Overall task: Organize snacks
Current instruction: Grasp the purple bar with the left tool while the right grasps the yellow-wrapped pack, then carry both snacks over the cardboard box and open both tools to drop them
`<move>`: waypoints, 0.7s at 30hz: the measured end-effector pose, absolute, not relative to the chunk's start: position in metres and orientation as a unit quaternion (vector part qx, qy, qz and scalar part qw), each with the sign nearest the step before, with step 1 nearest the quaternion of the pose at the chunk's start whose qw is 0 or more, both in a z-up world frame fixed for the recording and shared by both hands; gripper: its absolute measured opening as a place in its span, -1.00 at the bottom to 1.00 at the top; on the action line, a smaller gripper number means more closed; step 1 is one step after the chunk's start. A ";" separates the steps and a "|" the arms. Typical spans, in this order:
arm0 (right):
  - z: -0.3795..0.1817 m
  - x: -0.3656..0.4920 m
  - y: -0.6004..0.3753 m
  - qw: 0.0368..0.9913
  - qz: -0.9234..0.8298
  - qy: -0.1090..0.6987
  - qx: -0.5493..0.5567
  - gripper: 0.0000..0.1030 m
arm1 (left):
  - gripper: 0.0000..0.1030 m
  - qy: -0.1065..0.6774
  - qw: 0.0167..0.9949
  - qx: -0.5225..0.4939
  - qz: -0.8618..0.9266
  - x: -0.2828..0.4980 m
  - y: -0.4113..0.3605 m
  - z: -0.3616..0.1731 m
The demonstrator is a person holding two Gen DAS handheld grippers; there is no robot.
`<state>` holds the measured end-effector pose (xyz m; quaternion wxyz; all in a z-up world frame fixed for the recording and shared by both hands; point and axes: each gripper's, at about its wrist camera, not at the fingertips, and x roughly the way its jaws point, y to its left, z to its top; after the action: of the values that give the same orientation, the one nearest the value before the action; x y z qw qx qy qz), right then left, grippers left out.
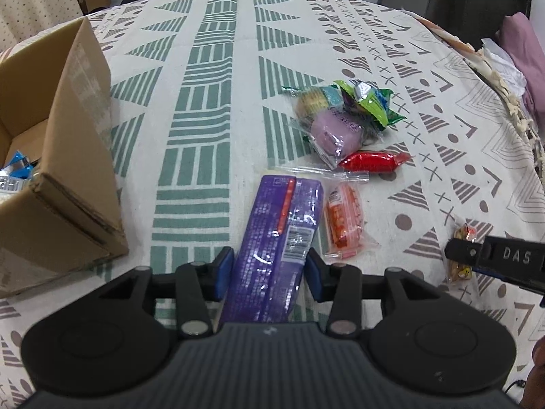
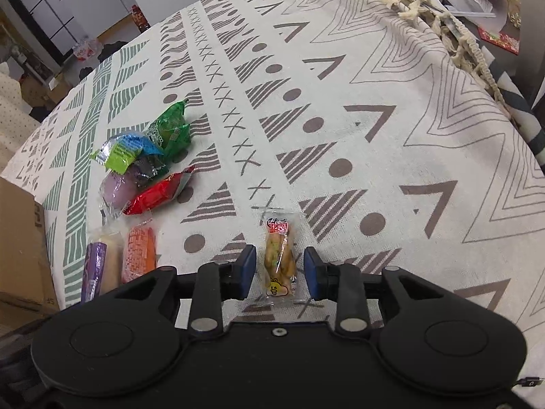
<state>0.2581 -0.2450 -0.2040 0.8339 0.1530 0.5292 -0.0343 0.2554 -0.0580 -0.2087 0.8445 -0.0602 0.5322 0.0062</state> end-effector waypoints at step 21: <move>-0.144 0.243 -0.225 0.883 0.083 0.416 0.202 -0.62 | -0.35 0.466 0.881 -0.072 0.026 0.232 -0.045 -0.135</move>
<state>0.2426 -0.2255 -0.1435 0.8827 0.2016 0.4163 0.0830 0.2317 -0.0450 -0.1350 0.8814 -0.0723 0.4661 0.0257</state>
